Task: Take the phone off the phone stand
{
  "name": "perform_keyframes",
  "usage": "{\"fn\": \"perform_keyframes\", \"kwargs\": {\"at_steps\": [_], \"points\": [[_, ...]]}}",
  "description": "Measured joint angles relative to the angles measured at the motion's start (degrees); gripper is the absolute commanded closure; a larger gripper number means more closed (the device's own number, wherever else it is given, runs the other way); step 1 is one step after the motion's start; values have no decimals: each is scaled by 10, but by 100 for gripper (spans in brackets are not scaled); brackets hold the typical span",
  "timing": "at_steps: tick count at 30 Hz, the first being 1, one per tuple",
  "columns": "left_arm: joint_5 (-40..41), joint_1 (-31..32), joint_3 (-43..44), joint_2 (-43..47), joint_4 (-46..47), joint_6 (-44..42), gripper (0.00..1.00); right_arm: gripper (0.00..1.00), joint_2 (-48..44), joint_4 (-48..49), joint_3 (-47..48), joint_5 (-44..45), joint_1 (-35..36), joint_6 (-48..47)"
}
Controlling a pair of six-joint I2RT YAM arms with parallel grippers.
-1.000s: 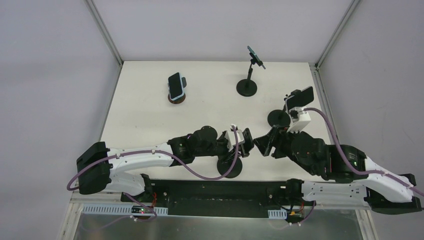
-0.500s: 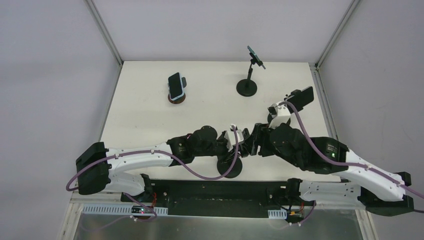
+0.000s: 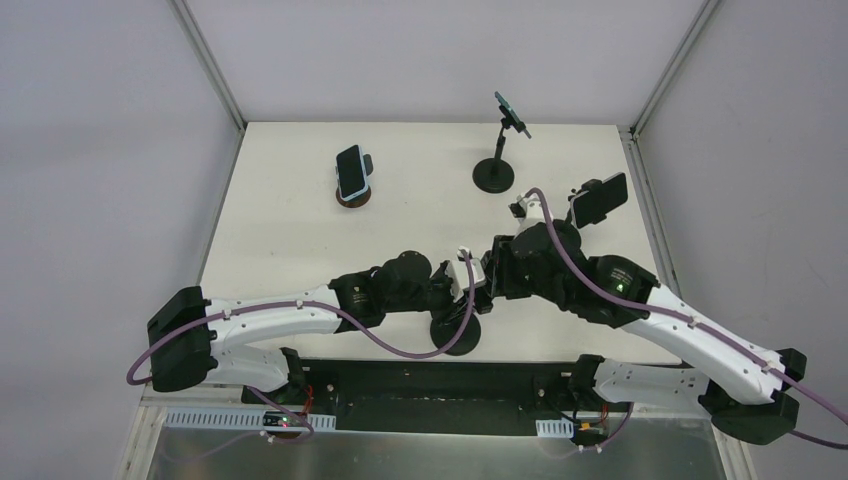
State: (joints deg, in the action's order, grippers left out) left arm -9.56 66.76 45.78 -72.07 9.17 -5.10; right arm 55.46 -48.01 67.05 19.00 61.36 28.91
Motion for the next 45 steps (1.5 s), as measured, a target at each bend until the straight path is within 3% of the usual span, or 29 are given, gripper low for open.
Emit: {"fn": "perform_keyframes", "kwargs": {"at_steps": [4,11,26,38,45], "points": [[0,0,0,0,0,0,100,68,12,10,0,-27,-10,-18],[0,0,0,8,-9,-1,100,100,26,9,-1,-47,-20,-46],[-5,13,30,12,-80,-20,100,100,32,19,-2,-76,-36,-81],[80,80,46,25,-132,-35,100,100,66,6,25,-146,-65,-131],[88,112,56,36,-170,-40,100,100,73,9,23,-181,-64,-131]]}}
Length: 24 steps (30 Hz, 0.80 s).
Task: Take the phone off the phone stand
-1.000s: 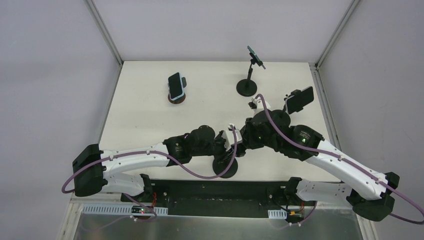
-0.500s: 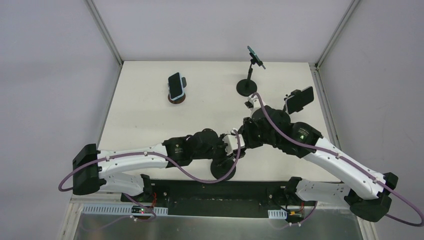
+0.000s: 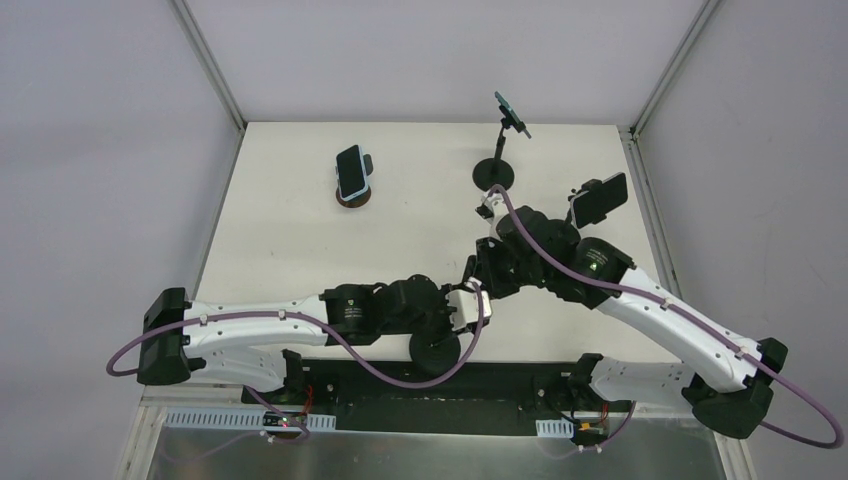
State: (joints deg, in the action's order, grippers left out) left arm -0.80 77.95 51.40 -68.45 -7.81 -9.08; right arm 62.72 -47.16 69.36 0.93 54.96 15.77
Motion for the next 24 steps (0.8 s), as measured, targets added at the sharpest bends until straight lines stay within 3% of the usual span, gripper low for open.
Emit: {"fn": "perform_keyframes", "kwargs": {"at_steps": [12,24], "points": [[14,16,9,-2,-23,-3,100,100,-75,129,-107,-17,0,-32],[2,66,25,-6,-54,-29,100,100,-30,211,-117,-42,-12,-62]]}}
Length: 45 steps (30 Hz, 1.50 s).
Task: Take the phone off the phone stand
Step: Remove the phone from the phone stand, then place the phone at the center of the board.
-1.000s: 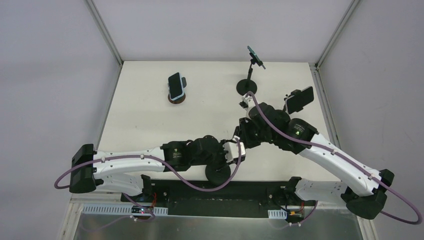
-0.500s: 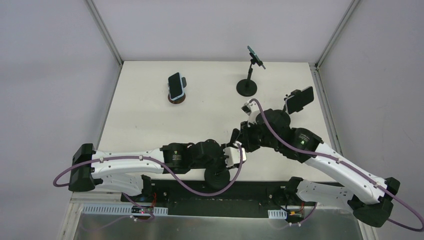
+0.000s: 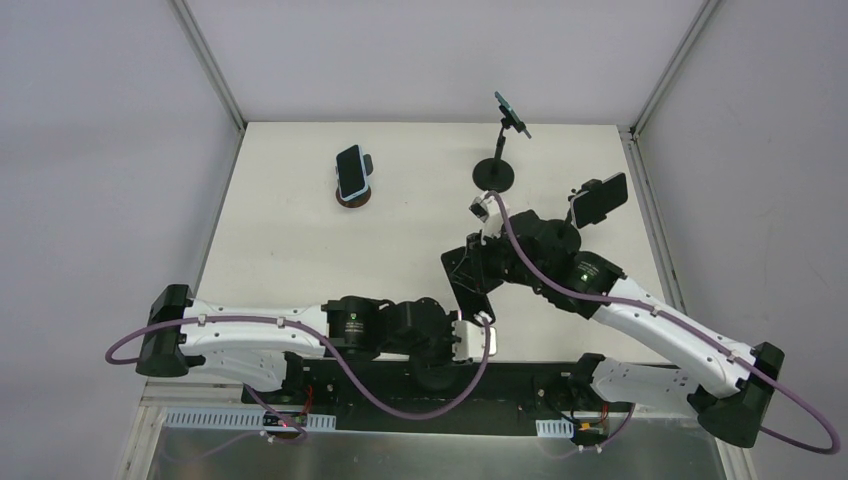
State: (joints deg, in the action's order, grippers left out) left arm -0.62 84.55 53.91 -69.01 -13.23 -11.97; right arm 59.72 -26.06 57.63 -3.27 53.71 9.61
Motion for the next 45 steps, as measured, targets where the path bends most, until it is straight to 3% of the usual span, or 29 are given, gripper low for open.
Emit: {"fn": "perform_keyframes", "kwargs": {"at_steps": [8,17,31,45], "points": [[-83,58,-3,4,10,-32,100,100,19,55,-21,77,-35,-63],[-81,6,-57,75,9,-3,100,100,-20,42,-33,140,-35,-66],[-84,-258,-79,192,-14,55,100,100,60,-31,-31,226,-35,21],[-111,-445,-75,223,-38,71,100,100,355,-168,128,302,-40,65]]}}
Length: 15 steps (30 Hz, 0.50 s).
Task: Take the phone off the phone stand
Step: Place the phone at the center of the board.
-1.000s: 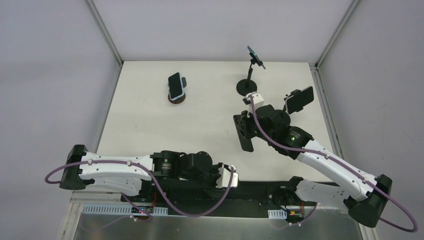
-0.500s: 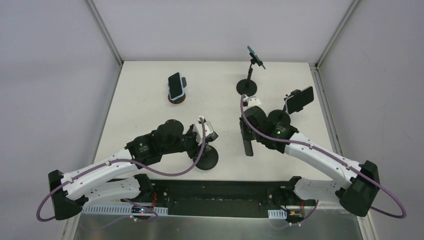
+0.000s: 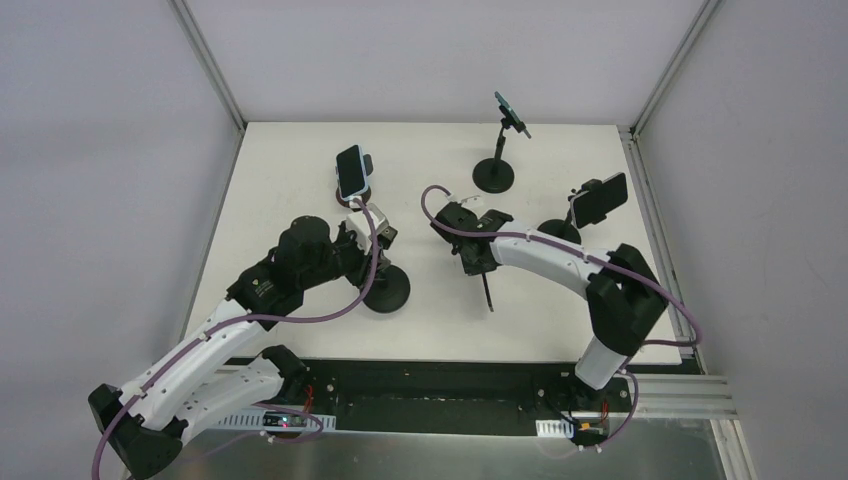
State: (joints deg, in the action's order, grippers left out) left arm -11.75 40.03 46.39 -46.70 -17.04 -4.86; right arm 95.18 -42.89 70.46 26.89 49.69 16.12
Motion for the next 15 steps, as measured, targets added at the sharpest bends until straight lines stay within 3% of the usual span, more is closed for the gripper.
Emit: {"fn": "perform_keyframes", "kwargs": {"at_steps": [7,15], "points": [[0,-15,-31,38,-4,-5,100,99,76,-19,17,31,-10,21],[-2,-19,-47,41,-12,-11,100,74,120,-19,18,47,-11,47]]}}
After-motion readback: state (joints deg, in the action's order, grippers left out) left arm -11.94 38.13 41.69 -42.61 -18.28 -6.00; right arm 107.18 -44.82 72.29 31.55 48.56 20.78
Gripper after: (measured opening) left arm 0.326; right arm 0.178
